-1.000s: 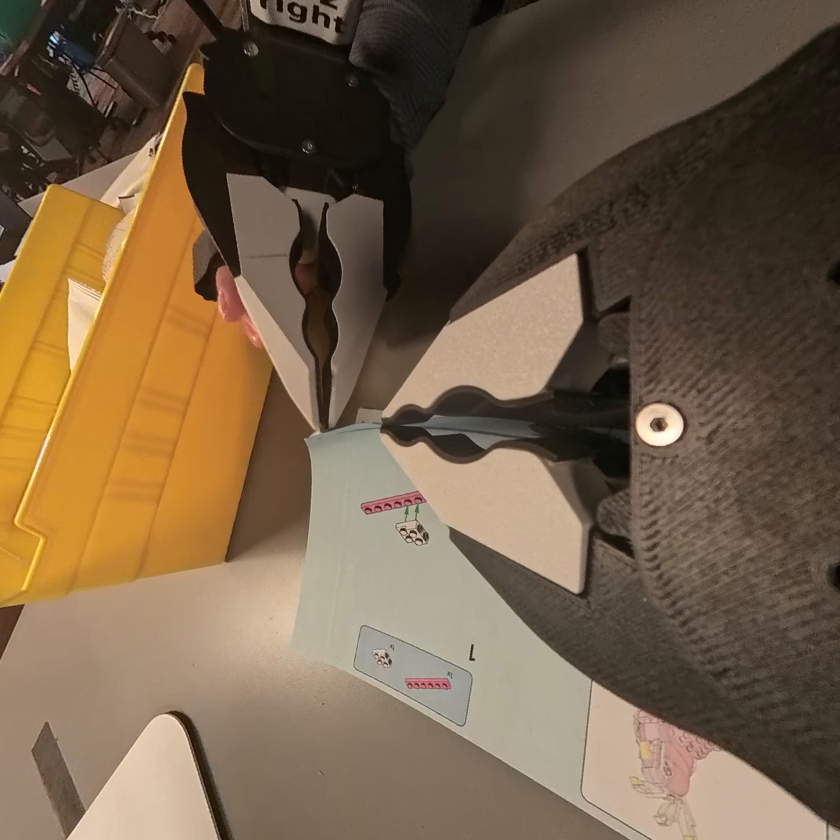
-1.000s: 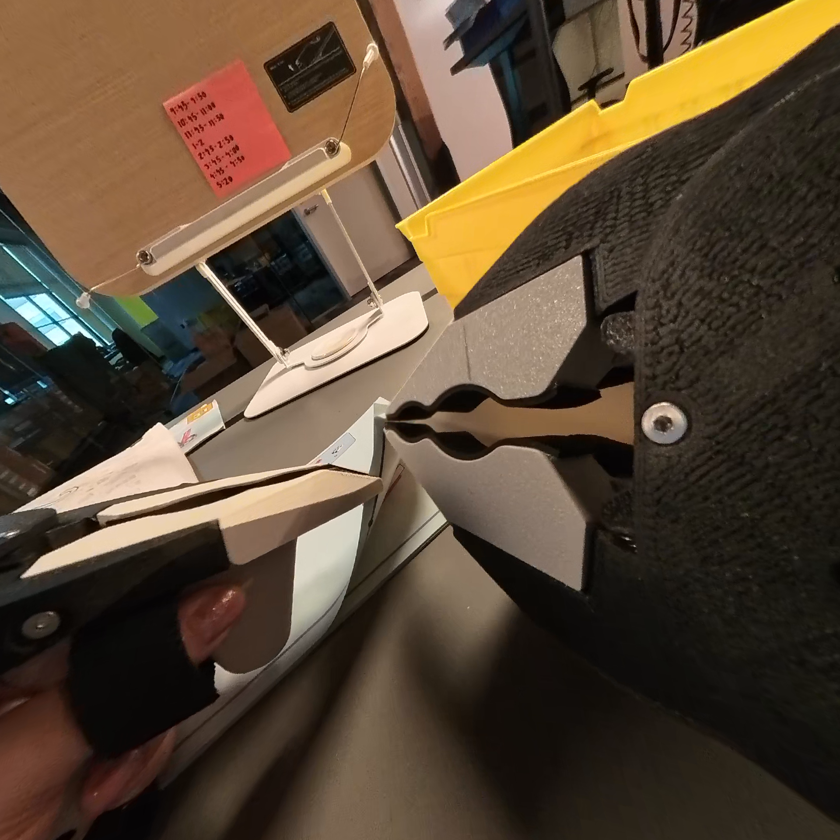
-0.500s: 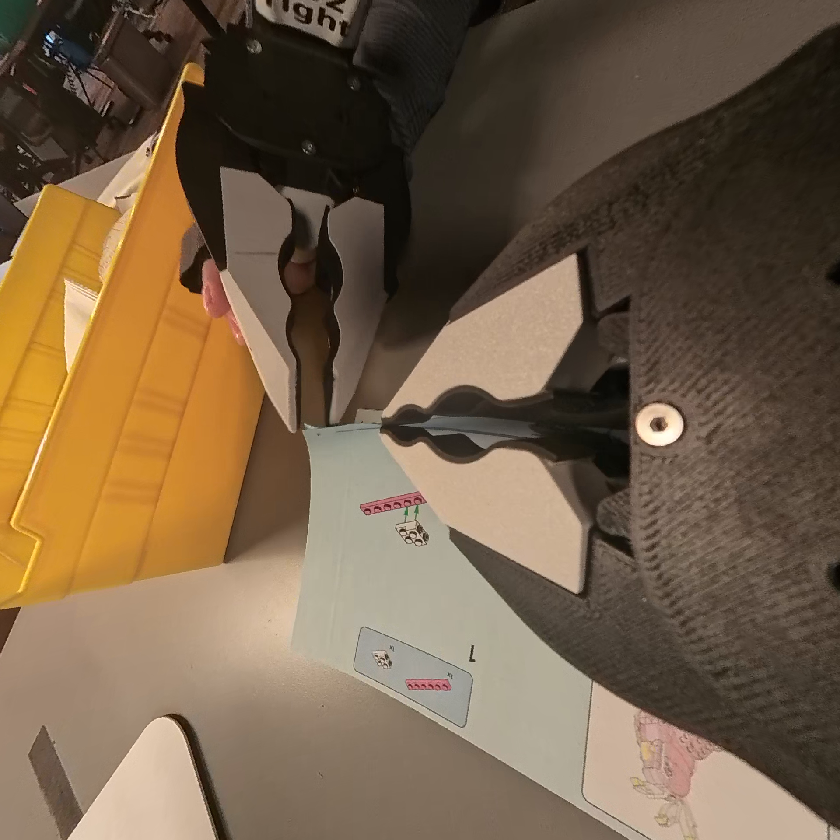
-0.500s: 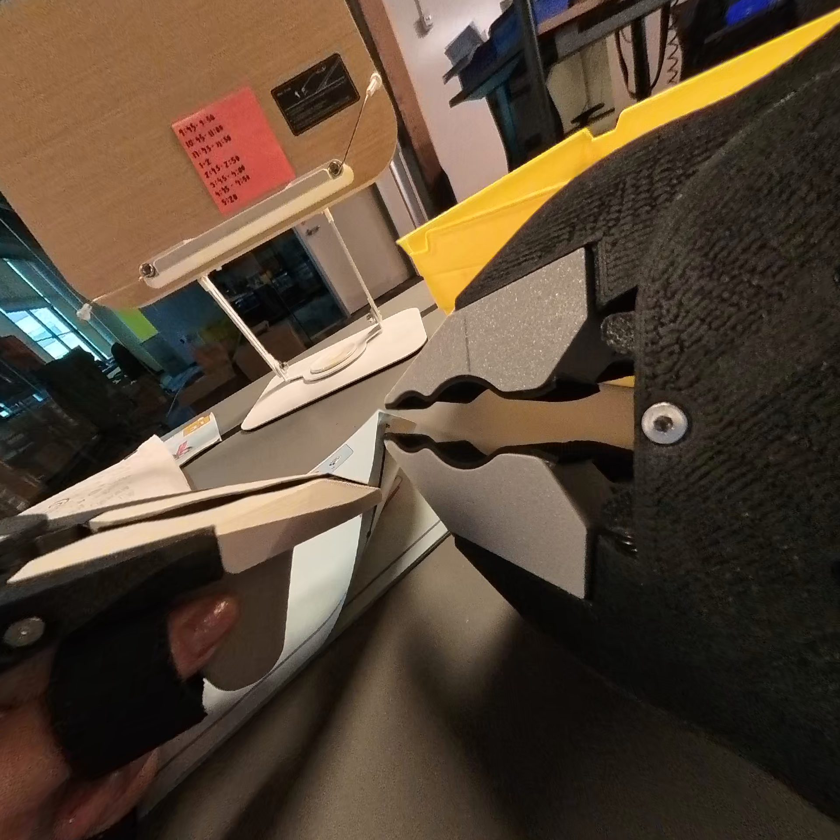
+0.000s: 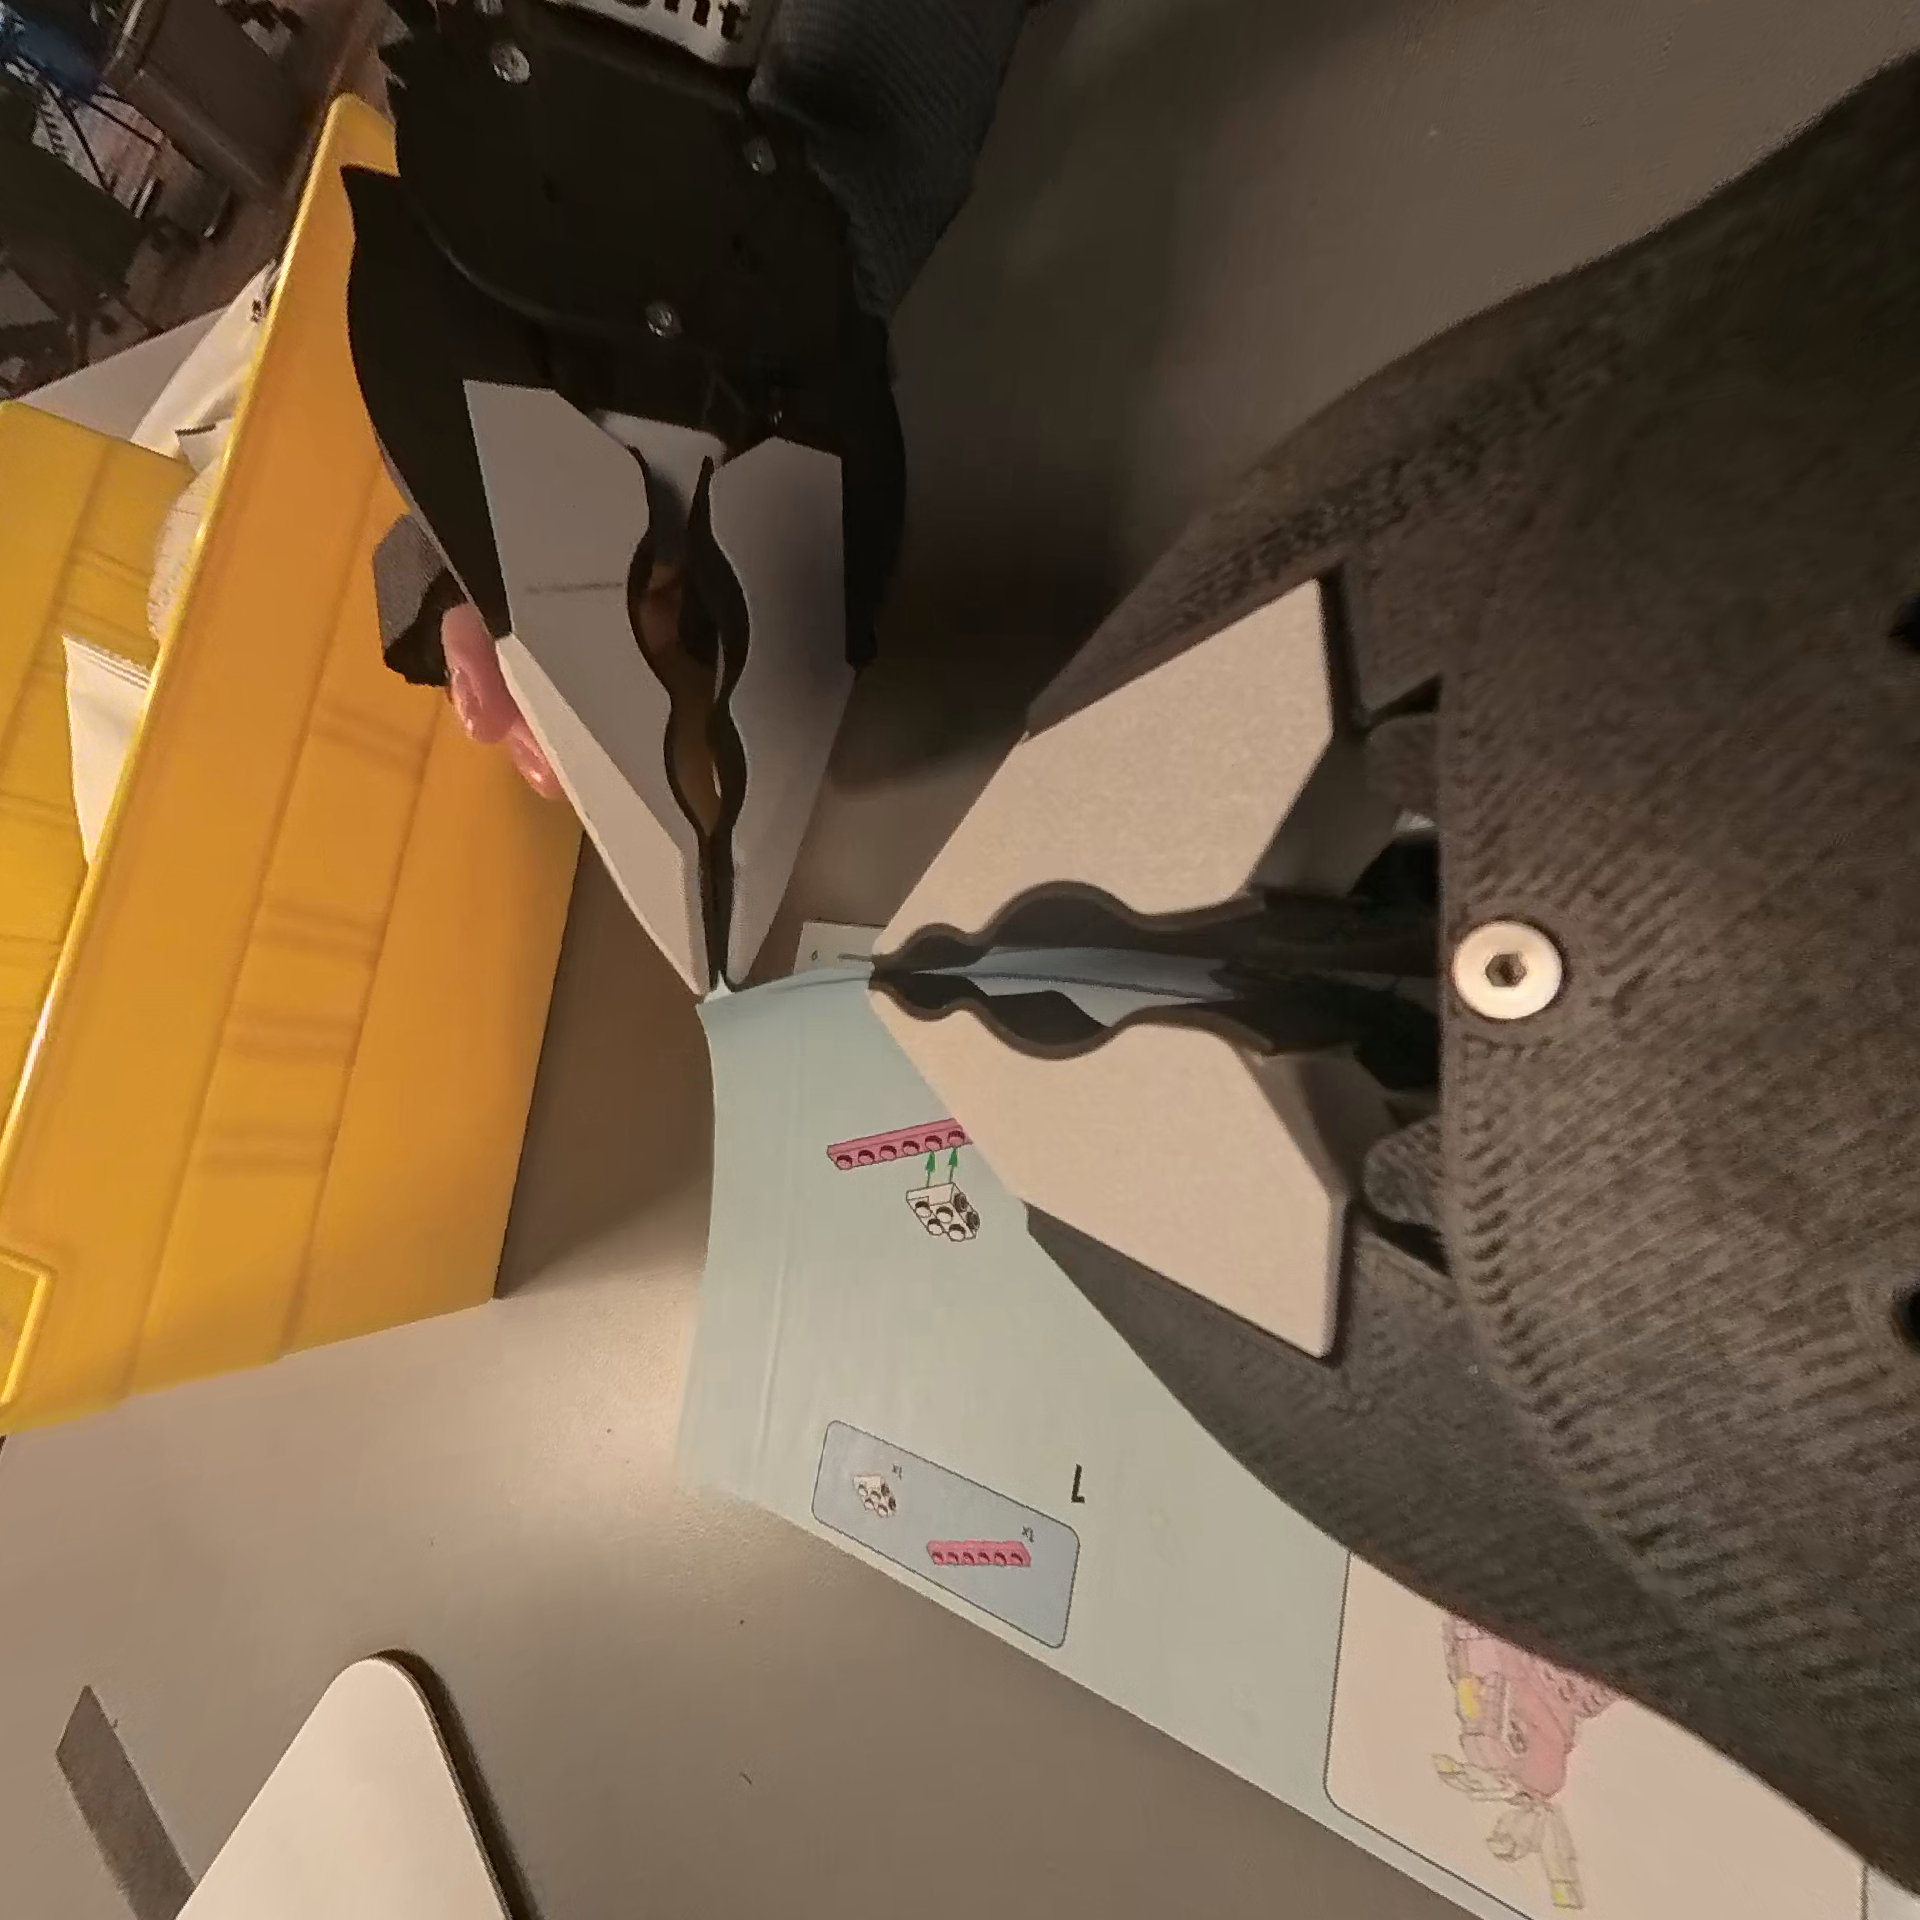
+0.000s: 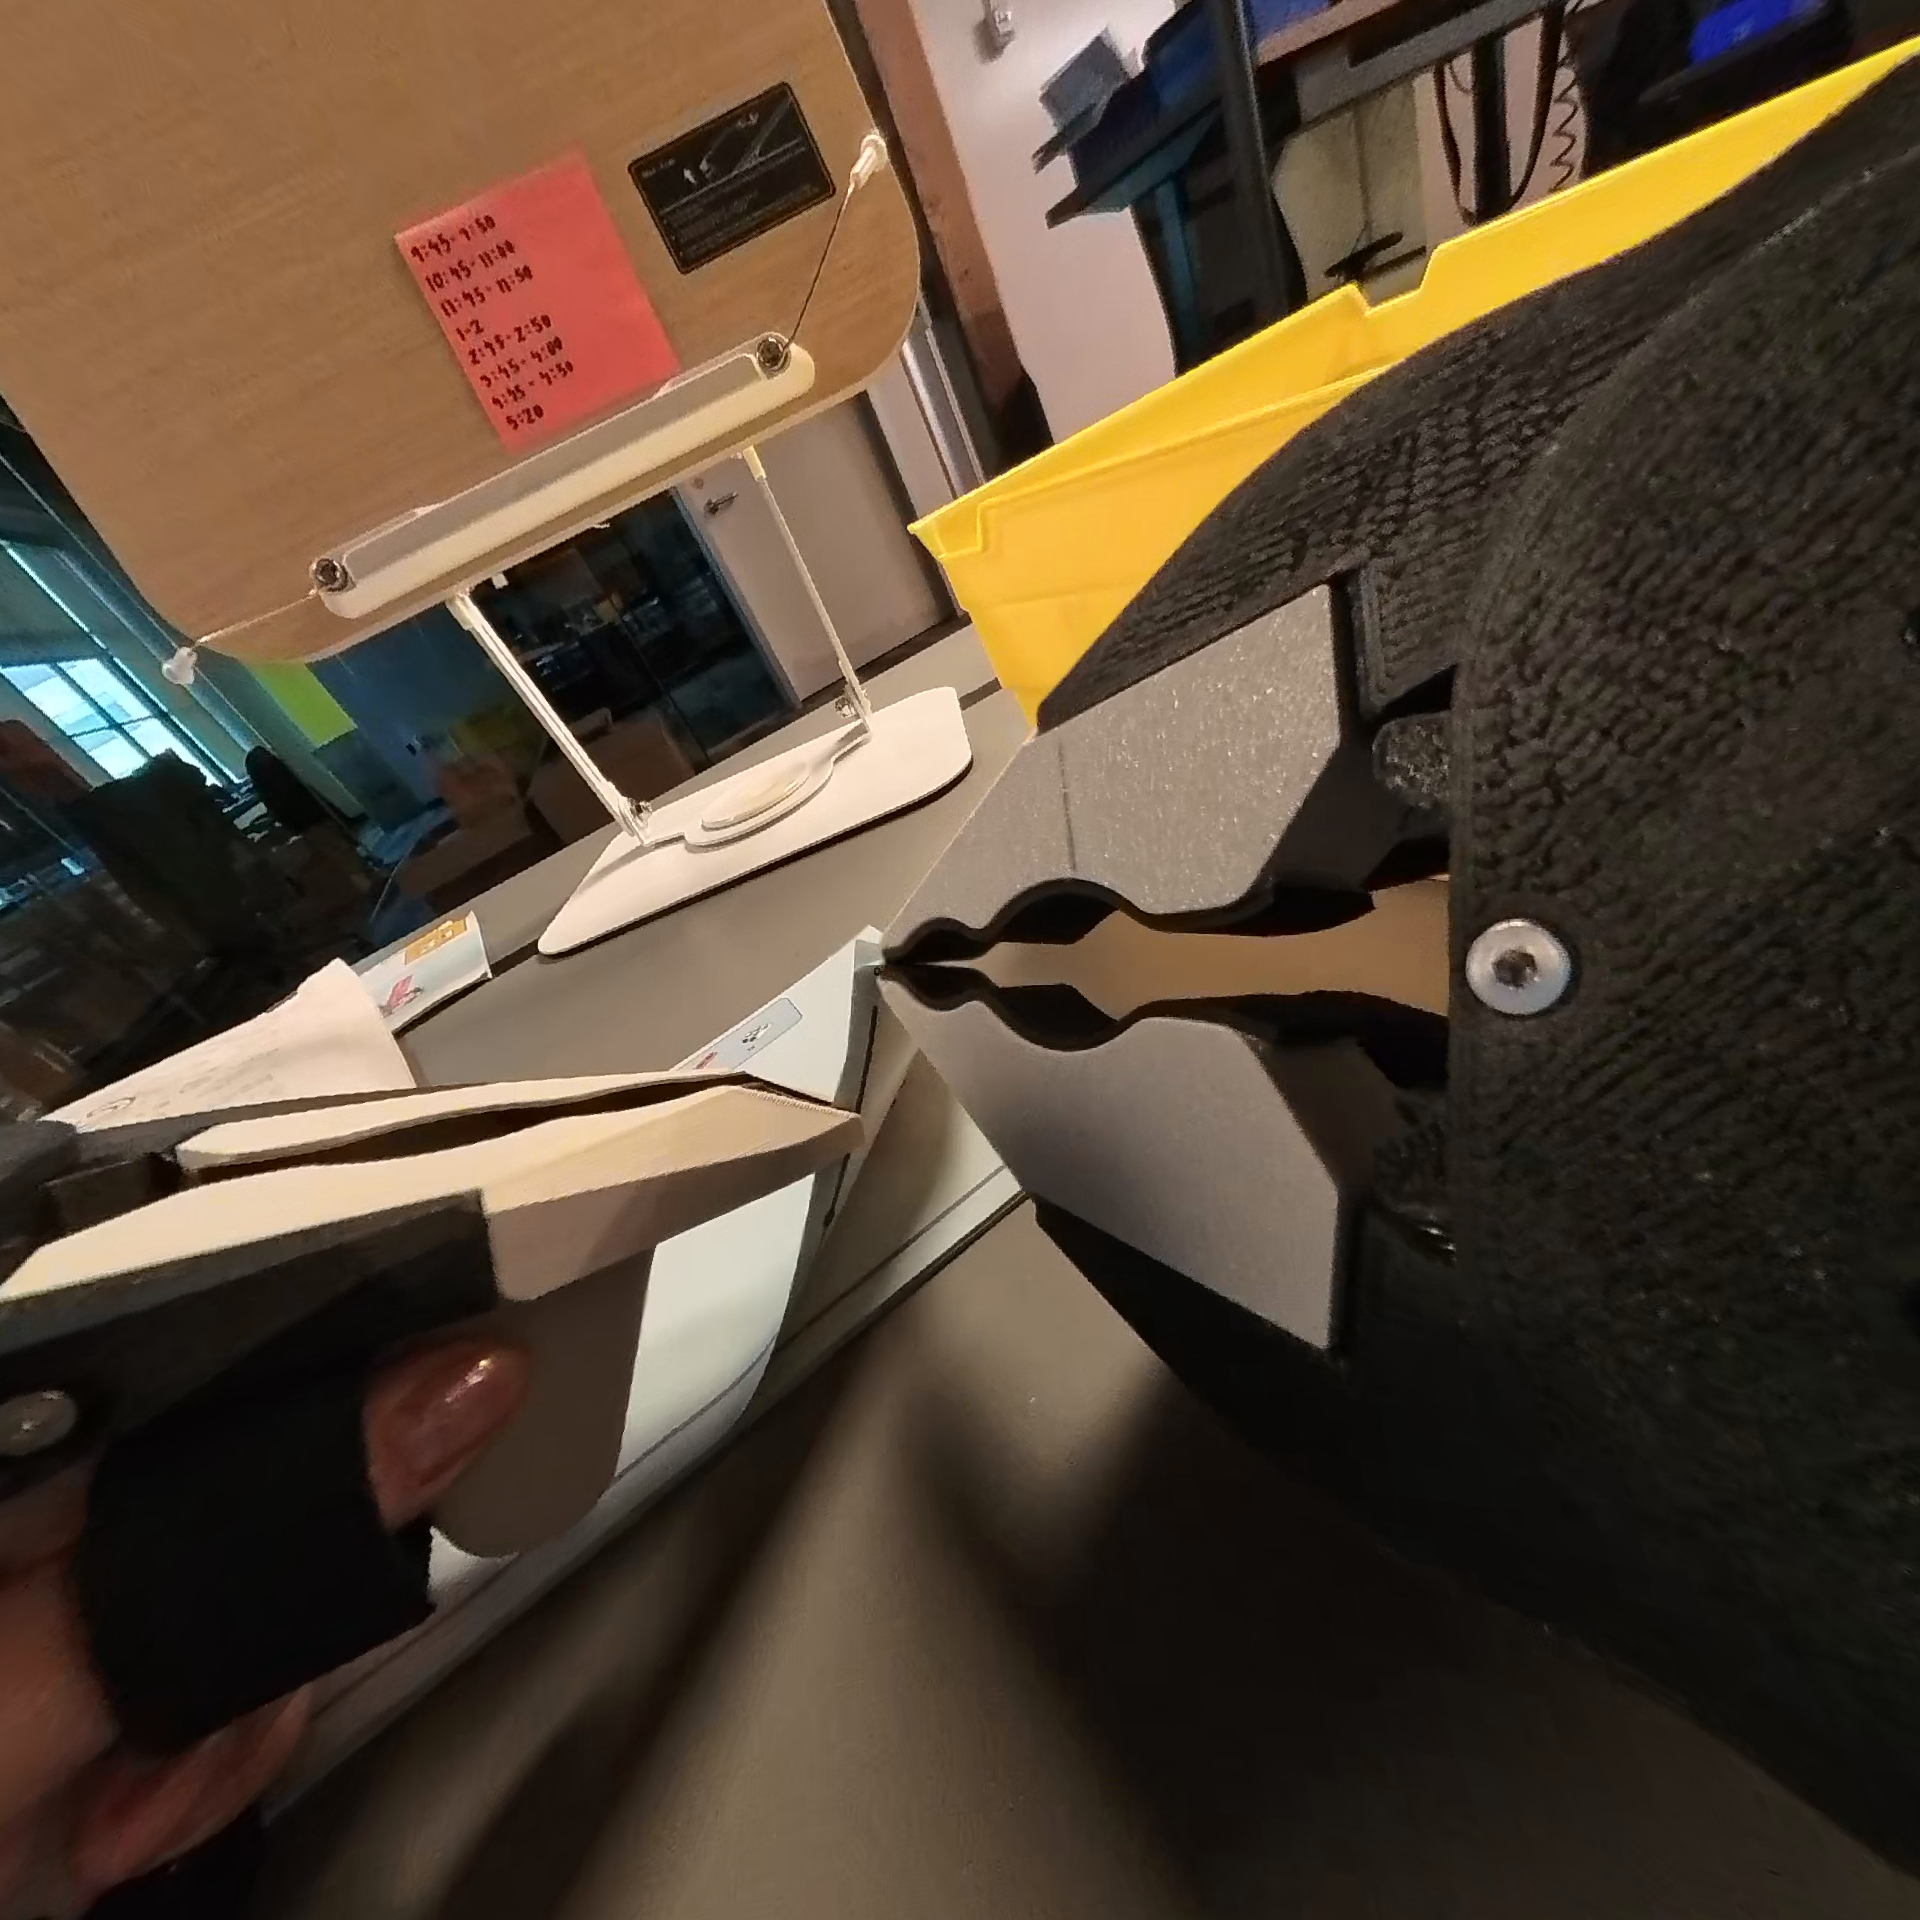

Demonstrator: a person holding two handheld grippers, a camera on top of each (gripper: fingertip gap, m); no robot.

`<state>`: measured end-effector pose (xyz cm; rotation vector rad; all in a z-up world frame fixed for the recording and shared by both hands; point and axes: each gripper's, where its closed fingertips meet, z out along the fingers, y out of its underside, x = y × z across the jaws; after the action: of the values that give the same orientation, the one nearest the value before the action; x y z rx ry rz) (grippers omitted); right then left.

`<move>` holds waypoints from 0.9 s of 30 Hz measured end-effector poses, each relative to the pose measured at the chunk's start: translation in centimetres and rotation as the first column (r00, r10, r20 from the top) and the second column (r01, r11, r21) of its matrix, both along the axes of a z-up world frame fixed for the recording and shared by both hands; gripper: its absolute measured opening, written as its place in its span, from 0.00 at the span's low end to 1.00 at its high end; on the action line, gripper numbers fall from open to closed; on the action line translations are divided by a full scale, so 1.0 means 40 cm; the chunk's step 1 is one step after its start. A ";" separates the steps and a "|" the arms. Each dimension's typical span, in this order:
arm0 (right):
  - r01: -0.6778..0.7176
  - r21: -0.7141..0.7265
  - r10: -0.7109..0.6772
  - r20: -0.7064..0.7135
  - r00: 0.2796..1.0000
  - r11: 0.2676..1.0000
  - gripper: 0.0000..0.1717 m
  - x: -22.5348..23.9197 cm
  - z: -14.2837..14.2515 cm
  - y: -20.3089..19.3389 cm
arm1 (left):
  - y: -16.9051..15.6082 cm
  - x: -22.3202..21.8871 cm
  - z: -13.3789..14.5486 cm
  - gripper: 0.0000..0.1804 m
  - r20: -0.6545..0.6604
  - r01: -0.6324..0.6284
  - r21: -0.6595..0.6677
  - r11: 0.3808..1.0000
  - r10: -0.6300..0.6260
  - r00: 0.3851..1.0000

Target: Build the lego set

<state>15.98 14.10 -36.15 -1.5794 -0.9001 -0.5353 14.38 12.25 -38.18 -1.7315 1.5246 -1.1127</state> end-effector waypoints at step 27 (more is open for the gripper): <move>-0.021 -0.016 0.021 0.016 1.000 1.000 0.00 -0.008 -0.011 -0.010 | 0.005 0.007 0.046 0.12 0.125 -0.006 -0.167 0.986 0.027 0.992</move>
<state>15.64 13.72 -36.60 -1.5803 -0.9342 -0.5274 14.66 12.43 -36.35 -1.7415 1.3720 -1.3479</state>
